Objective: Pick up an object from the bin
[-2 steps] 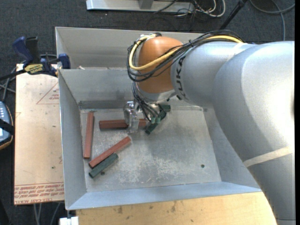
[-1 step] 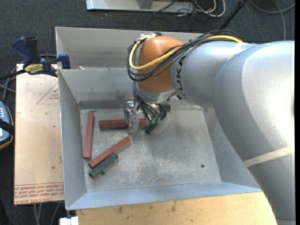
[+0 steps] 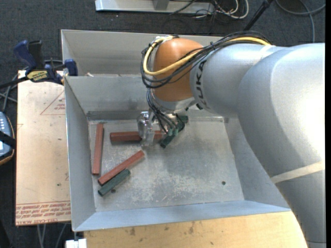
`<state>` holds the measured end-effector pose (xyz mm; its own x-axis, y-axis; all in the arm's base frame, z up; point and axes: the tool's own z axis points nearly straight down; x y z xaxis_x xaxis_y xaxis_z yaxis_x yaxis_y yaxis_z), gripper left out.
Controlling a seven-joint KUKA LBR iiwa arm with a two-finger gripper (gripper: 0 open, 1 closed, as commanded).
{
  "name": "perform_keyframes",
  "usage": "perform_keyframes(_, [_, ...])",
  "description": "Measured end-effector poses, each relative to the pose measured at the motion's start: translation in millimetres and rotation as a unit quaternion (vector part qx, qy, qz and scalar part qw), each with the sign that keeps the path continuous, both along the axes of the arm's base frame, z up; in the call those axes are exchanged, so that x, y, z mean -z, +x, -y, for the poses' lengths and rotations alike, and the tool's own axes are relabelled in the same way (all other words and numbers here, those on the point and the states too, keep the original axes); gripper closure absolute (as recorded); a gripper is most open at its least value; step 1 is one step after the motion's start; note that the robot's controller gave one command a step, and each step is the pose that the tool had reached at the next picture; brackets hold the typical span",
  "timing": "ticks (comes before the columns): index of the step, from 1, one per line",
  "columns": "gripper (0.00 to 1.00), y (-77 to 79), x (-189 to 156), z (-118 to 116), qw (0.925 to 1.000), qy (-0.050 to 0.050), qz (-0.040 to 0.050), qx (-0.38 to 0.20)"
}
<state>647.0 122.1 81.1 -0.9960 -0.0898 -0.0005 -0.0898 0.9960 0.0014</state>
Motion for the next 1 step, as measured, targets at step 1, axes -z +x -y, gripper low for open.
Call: perform_keyframes(1, [1.0,-1.0,-20.6,0.2,1.0,-0.001,-0.0025,0.0])
